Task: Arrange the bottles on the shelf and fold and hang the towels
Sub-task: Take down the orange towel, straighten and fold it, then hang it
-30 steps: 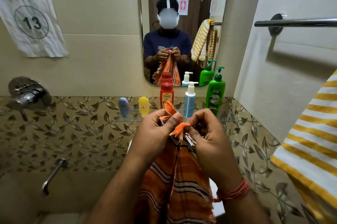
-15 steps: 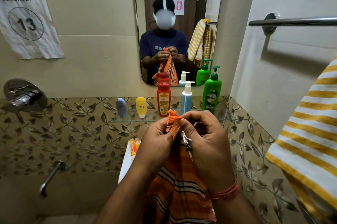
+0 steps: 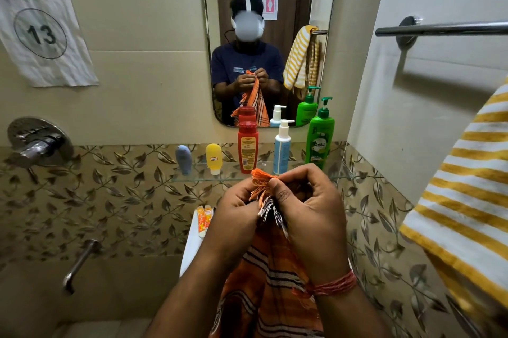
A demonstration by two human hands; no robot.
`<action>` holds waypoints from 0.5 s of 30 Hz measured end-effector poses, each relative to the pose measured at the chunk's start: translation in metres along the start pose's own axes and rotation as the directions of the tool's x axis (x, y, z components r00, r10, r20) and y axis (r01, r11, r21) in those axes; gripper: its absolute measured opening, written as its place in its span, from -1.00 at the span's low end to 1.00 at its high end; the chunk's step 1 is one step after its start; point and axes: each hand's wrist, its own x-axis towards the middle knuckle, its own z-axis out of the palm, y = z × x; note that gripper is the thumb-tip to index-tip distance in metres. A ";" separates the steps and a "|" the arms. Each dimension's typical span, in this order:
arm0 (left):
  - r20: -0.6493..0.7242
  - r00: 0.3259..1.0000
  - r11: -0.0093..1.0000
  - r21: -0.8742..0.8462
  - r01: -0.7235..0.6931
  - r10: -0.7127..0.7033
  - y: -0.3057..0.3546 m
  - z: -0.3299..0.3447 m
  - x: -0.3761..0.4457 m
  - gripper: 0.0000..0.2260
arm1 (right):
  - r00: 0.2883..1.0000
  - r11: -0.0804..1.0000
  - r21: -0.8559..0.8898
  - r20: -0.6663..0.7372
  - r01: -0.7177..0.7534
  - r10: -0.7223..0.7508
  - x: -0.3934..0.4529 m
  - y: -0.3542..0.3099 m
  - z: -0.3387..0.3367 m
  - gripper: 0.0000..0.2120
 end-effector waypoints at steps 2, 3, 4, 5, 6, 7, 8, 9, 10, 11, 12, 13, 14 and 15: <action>0.033 0.999 0.998 -0.060 0.021 -0.019 0.002 -0.002 -0.002 -0.71 | 1.000 0.999 -0.052 -0.027 0.014 -0.016 0.000 0.001 -0.001 -0.83; 0.050 0.998 0.996 -0.078 0.030 -0.026 0.004 -0.002 -0.003 -0.71 | 0.999 0.997 -0.076 -0.038 0.013 -0.016 0.000 0.002 -0.001 -0.81; 0.063 0.998 0.996 -0.083 0.030 -0.025 0.005 -0.003 -0.005 -0.71 | 0.999 0.996 -0.092 -0.042 0.004 -0.008 0.001 0.004 -0.001 -0.79; 0.072 0.997 0.998 -0.064 0.022 -0.018 0.006 -0.004 -0.005 -0.72 | 0.999 0.995 -0.098 -0.036 -0.009 0.005 0.001 0.005 -0.002 -0.78; 0.076 0.997 1.000 -0.028 0.010 -0.007 0.006 -0.004 -0.006 -0.75 | 1.000 0.995 -0.096 -0.025 -0.018 0.015 0.000 0.006 -0.002 -0.79; 0.072 0.997 1.000 0.018 -0.014 0.012 0.005 -0.005 -0.006 -0.78 | 1.000 0.996 -0.084 -0.009 -0.025 0.024 0.000 0.008 -0.003 -0.80; 0.065 0.997 0.997 0.060 -0.040 0.036 0.005 -0.006 -0.006 -0.81 | 0.999 0.997 -0.065 0.011 -0.035 0.036 -0.002 0.008 -0.004 -0.83; 0.063 0.996 0.994 0.092 -0.061 0.055 0.005 -0.007 -0.007 -0.83 | 0.998 0.998 -0.041 0.036 -0.049 0.051 -0.003 0.007 -0.005 -0.85; 0.065 0.996 0.992 0.111 -0.068 0.061 0.005 -0.008 -0.007 -0.84 | 0.996 0.998 -0.025 0.062 -0.065 0.067 -0.004 0.007 -0.006 -0.85; 0.072 0.996 0.990 0.122 -0.067 0.058 0.006 -0.009 -0.008 -0.85 | 0.993 0.996 -0.019 0.089 -0.082 0.084 -0.005 0.007 -0.007 -0.84; 0.080 0.995 0.989 0.130 -0.063 0.053 0.008 -0.010 -0.008 -0.87 | 0.988 0.995 -0.016 0.119 -0.102 0.103 -0.005 0.007 -0.010 -0.80; 0.092 0.994 0.988 0.139 -0.062 0.050 0.010 -0.011 -0.009 -0.89 | 0.980 0.992 0.002 0.154 -0.128 0.127 -0.004 0.008 -0.013 -0.74; 0.104 0.994 0.987 0.151 -0.058 0.043 0.012 -0.012 -0.010 -0.90 | 0.970 0.986 0.040 0.193 -0.161 0.150 -0.004 0.008 -0.016 -0.67; 0.113 0.993 0.985 0.167 -0.054 0.035 0.013 -0.012 -0.010 -0.89 | 0.958 0.979 0.085 0.238 -0.187 0.163 -0.004 0.009 -0.019 -0.63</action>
